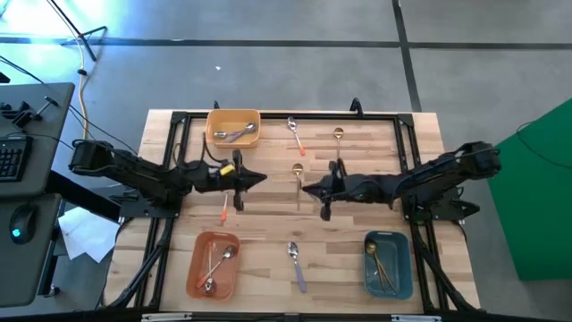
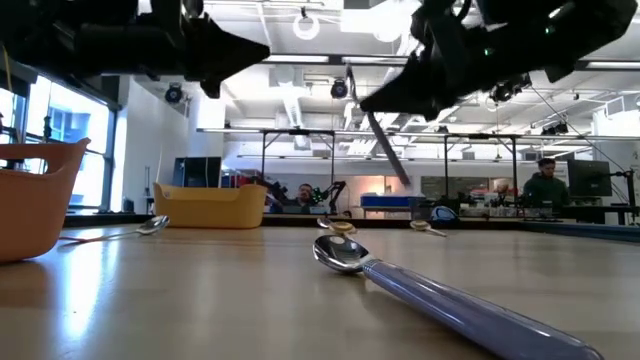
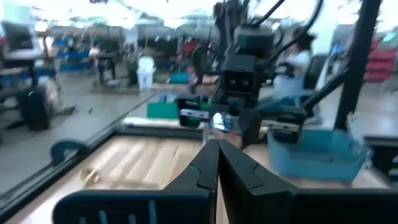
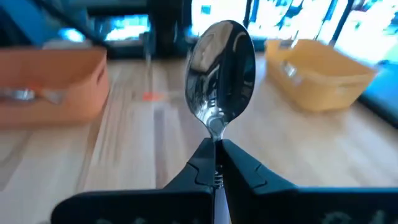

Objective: Sort silverware by color (type)
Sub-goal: Put the purple spoon into the yellow bin, then put the golden spoon into the blue bin

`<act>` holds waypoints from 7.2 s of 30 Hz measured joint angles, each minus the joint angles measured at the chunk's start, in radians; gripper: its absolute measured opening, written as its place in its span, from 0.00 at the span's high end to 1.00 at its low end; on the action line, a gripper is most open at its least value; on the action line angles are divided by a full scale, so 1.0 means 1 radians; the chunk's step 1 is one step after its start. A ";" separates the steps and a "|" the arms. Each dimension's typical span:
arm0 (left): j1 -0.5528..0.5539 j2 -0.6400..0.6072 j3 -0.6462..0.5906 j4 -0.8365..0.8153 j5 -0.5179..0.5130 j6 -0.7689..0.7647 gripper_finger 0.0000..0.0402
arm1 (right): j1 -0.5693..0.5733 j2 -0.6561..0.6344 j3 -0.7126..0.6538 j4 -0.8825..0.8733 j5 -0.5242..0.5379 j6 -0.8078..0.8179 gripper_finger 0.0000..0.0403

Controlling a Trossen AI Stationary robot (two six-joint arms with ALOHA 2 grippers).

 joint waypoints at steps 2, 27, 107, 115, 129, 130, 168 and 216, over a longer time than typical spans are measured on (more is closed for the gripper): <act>0.024 0.007 0.008 0.021 0.046 -0.008 1.00 | -0.001 -0.021 0.013 0.026 0.018 -0.039 1.00; 0.046 0.019 0.193 -0.210 0.094 0.090 0.54 | -0.004 -0.019 0.108 0.194 0.014 -0.158 1.00; 0.119 0.093 0.421 -0.899 0.041 0.050 0.91 | 0.016 -0.029 0.107 0.207 -0.010 -0.125 0.63; 0.380 -0.093 0.556 -1.528 -0.044 0.161 0.91 | 0.016 -0.058 0.107 0.175 -0.009 -0.125 0.73; 0.743 0.266 0.803 -1.763 0.003 0.502 0.91 | 0.016 -0.060 0.107 0.146 -0.009 -0.125 0.85; 0.749 0.292 0.806 -1.765 0.003 0.511 0.91 | 0.016 -0.060 0.107 0.145 -0.009 -0.125 0.86; 0.765 0.351 0.809 -1.851 -0.123 0.443 0.66 | 0.016 -0.059 0.108 0.092 -0.008 -0.137 0.86; 0.210 -0.136 0.029 -0.397 -0.027 0.043 0.97 | -0.098 -0.058 0.108 -0.323 0.137 0.070 0.65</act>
